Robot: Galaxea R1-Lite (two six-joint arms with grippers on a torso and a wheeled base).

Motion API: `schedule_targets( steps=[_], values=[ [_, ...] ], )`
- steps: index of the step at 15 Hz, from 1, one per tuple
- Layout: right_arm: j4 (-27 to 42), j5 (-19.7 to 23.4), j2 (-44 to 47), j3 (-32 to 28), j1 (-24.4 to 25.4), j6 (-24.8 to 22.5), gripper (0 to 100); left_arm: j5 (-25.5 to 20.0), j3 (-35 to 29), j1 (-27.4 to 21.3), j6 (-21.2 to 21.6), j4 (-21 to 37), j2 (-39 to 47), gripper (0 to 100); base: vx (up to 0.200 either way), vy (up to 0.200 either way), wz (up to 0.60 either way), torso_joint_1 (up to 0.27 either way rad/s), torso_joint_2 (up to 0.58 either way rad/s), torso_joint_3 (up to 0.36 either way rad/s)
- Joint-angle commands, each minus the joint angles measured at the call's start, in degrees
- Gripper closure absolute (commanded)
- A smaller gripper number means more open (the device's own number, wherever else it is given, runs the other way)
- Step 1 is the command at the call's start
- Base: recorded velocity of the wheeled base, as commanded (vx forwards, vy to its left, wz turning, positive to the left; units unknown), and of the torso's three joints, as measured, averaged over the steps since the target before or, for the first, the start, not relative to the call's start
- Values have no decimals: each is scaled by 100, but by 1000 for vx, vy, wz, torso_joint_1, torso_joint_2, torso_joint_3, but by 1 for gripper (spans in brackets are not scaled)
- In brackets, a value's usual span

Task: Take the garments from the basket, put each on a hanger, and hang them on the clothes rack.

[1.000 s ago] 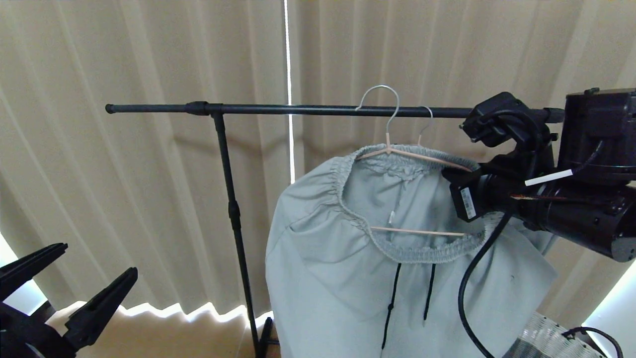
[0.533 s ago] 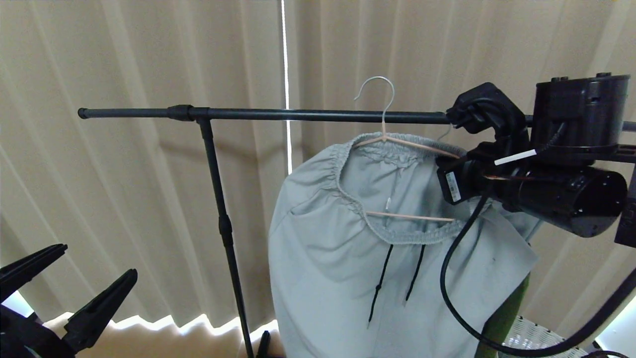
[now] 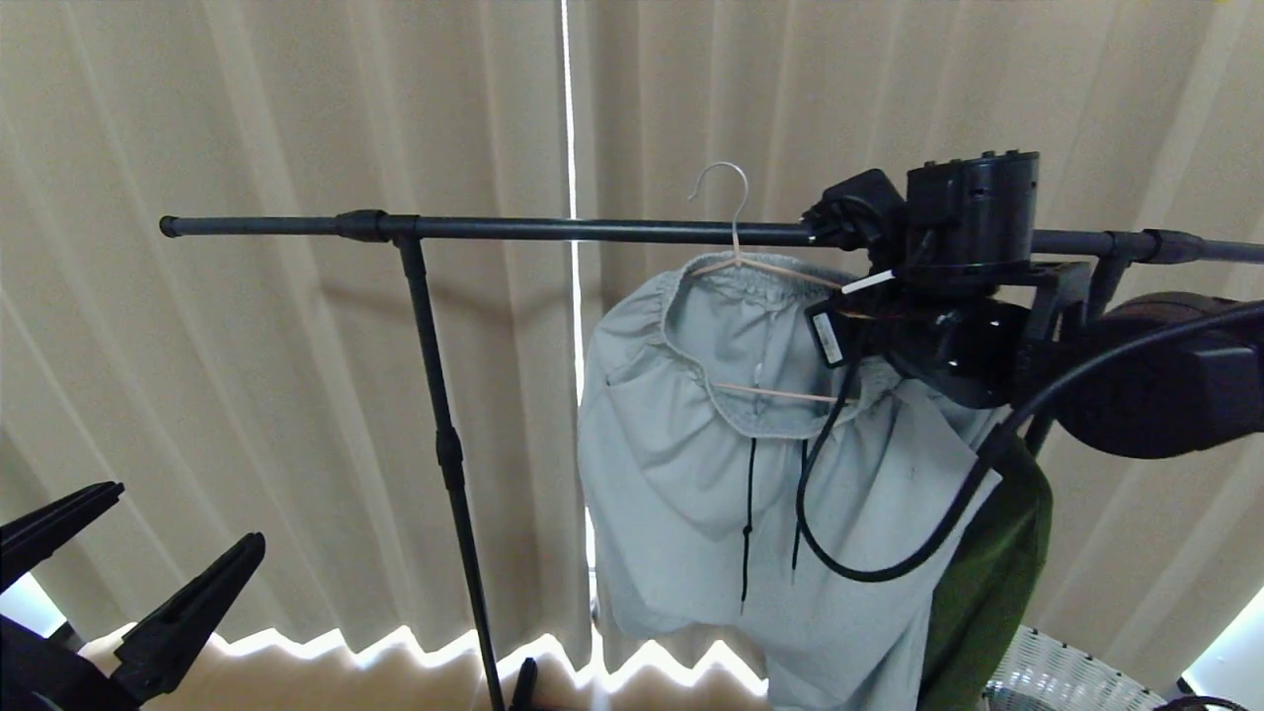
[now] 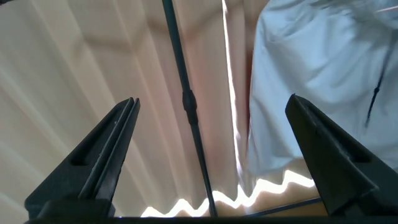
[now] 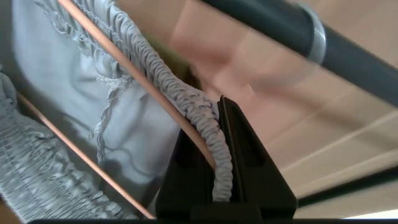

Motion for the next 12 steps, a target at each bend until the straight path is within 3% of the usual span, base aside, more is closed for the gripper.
schedule_targets(
  steps=[1,12],
  values=[
    [10,-184,822,-606,-81,-8,100,2,-13,0,2,-3,4,0,0,0,0,0,0,0],
    [27,-245,1121,-694,112,-17,100,-7,-4,0,2,6,-40,0,0,0,0,0,0,0]
  ],
)
